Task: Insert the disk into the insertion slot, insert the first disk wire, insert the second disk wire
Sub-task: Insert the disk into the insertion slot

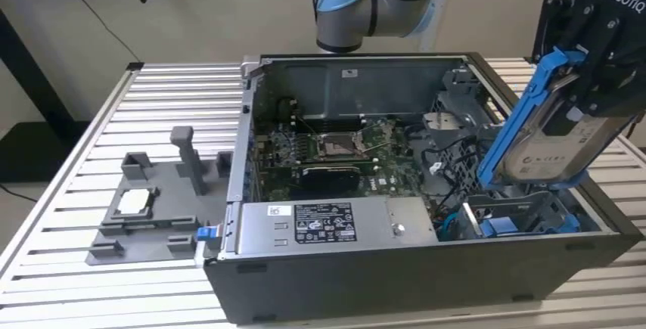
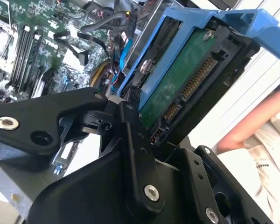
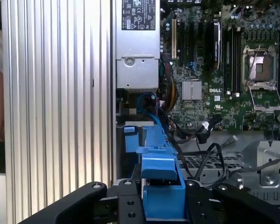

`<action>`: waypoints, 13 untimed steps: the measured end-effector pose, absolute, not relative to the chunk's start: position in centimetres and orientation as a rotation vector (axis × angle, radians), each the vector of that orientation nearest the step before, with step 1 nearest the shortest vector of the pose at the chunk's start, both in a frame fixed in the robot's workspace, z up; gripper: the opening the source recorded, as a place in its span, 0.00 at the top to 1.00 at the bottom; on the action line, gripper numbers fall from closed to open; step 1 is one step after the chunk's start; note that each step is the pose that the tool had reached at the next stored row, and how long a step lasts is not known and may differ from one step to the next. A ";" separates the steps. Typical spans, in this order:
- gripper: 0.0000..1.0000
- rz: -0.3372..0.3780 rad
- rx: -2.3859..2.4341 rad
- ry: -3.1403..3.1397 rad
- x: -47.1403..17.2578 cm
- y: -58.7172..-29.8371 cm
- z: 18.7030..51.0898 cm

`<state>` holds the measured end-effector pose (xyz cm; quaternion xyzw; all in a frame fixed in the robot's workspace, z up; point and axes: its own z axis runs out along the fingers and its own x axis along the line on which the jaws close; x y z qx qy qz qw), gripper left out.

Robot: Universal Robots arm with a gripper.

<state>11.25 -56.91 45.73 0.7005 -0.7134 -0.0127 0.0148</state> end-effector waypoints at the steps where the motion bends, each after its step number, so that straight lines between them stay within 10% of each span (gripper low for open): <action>1: 0.67 -0.040 2.180 -2.220 11.3 -57.0 45.6; 13: 0.67 -0.039 2.180 -2.220 11.5 -57.6 43.5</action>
